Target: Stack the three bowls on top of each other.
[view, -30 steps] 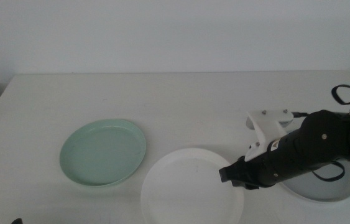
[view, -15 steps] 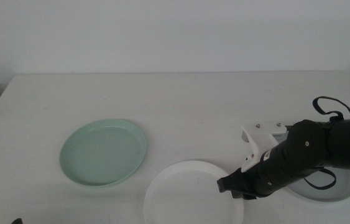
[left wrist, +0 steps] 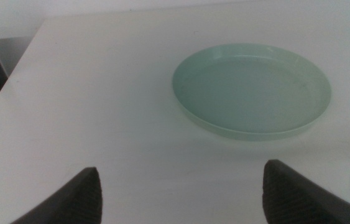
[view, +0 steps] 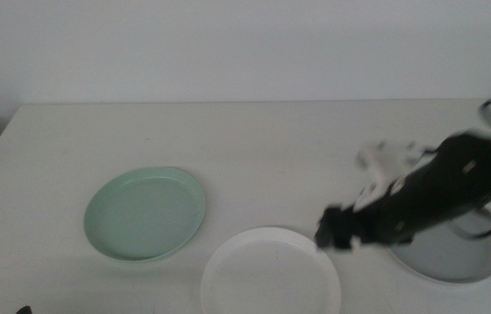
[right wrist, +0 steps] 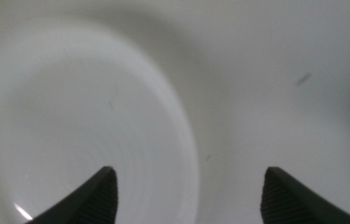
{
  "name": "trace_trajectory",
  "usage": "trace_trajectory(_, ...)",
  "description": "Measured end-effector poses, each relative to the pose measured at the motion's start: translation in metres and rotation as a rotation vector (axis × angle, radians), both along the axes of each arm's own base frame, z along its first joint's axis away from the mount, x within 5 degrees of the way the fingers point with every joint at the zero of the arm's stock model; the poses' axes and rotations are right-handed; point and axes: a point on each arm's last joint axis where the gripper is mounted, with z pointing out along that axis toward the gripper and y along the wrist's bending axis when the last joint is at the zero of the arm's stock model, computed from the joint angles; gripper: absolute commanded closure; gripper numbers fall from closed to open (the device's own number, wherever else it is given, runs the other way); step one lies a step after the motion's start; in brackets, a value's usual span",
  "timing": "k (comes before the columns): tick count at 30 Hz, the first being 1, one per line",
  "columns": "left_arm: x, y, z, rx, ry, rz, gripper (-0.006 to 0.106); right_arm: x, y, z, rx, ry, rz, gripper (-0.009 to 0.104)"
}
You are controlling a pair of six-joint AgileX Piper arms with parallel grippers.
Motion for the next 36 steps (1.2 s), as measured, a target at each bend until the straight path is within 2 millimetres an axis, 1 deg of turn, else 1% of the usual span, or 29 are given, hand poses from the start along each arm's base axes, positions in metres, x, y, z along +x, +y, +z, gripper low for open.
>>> trace_trajectory(2, 0.0, 0.0, 0.0, 0.0, 0.0, 0.0, 0.015, 0.006, -0.014, 0.023, 0.024, -0.025, -0.032, 0.033)
trace_trajectory(5, 0.0, 0.0, 0.0, 0.0, 0.0, 0.0, 0.015, 0.016, -0.043, 0.056, 0.038, -0.066, -0.097, 0.034)
trace_trajectory(6, 0.0, 0.0, 0.0, 0.0, 0.0, 0.0, 0.015, 0.02, -0.055, 0.063, 0.033, -0.071, -0.124, 0.035)
trace_trajectory(8, 0.0, 0.0, 0.0, 0.0, 0.0, 0.0, 0.015, 0.026, -0.078, 0.07, 0.013, -0.07, -0.178, 0.035)
trace_trajectory(13, 0.0, 0.0, 0.0, 0.0, 0.0, 0.0, 0.015, 0.031, -0.148, 0.068, -0.042, -0.036, -0.351, 0.037)
trace_trajectory(16, 0.0, 0.0, 0.0, 0.0, 0.0, 0.0, 0.015, 0.032, -0.182, 0.065, -0.057, -0.03, -0.448, 0.04)
trace_trajectory(19, 0.0, 0.0, 0.0, 0.0, 0.0, 0.0, 0.015, 0.032, -0.207, 0.056, -0.069, 0.0, -0.513, 0.042)
trace_trajectory(22, 0.0, 0.0, 0.0, 0.0, 0.0, 0.0, 0.015, 0.036, -0.219, 0.04, -0.081, 0.047, -0.523, 0.045)
trace_trajectory(24, 0.0, 0.0, 0.0, 0.0, 0.0, 0.0, 0.015, 0.04, -0.221, 0.027, -0.087, 0.082, -0.507, 0.046)
trace_trajectory(31, 0.0, 0.0, 0.0, 0.0, 0.0, 0.0, 0.015, 0.055, -0.226, -0.026, -0.093, 0.212, -0.493, 0.048)
trace_trajectory(34, 0.0, 0.0, 0.0, 0.0, 0.0, 0.0, 0.015, 0.058, -0.227, -0.042, -0.089, 0.25, -0.495, 0.052)
trace_trajectory(36, 0.0, 0.0, 0.0, 0.0, 0.0, 0.0, 0.015, 0.06, -0.227, -0.05, -0.078, 0.265, -0.505, 0.056)
